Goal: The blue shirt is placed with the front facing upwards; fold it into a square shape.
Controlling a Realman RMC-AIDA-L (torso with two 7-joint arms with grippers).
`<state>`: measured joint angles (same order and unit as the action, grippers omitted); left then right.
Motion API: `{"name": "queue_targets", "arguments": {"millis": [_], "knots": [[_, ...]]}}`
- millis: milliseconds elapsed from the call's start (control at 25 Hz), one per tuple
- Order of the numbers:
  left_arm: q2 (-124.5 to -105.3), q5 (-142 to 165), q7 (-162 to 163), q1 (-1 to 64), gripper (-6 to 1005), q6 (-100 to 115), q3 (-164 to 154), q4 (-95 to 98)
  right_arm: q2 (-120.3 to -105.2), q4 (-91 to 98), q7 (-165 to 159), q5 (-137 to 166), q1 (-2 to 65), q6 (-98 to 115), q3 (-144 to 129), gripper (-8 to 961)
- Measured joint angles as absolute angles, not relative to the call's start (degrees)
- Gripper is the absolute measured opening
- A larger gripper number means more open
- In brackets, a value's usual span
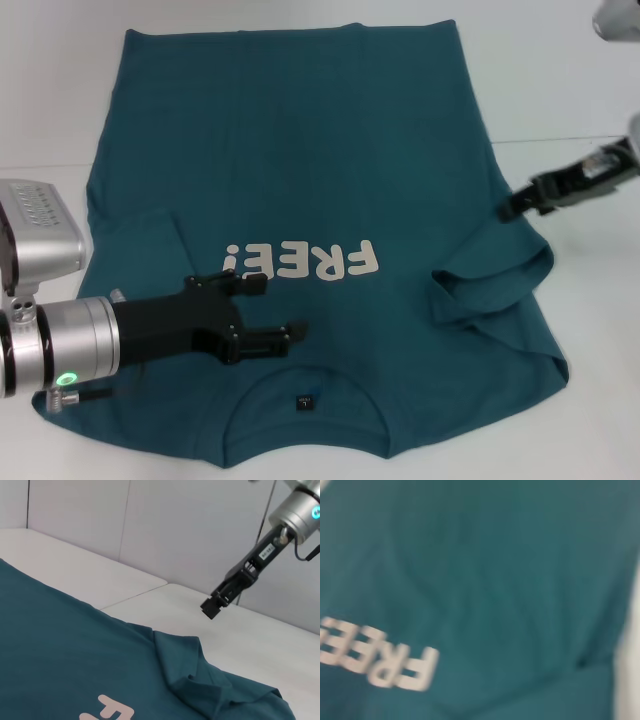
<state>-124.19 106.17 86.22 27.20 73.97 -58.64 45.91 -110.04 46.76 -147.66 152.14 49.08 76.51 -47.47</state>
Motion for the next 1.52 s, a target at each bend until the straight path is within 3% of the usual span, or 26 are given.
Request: {"name": "queue_targets", "arguments": {"millis": [120, 1080, 1320, 1520], "knots": [[-124.19, 106.2, 86.2, 27.2, 887, 74.0, -58.8, 45.9, -109.88, 46.4, -147.4, 154.9, 48.1, 75.9, -47.7, 650], [-124.28, 106.2, 86.1, 27.1, 888, 73.8, -59.1, 45.7, -110.57, 37.2, -153.2, 157.8, 47.6, 61.6, -47.4, 628], [-124.28, 106.2, 85.5, 27.4, 888, 73.8, -59.0, 44.8, -110.98, 34.3, -153.2, 157.7, 48.0, 57.8, -47.4, 393], [-124.28, 106.2, 85.4, 27.6, 887, 73.6, -59.0, 44.5, -111.31, 33.0, -152.9, 157.6, 48.2, 55.8, -47.5, 309]]}}
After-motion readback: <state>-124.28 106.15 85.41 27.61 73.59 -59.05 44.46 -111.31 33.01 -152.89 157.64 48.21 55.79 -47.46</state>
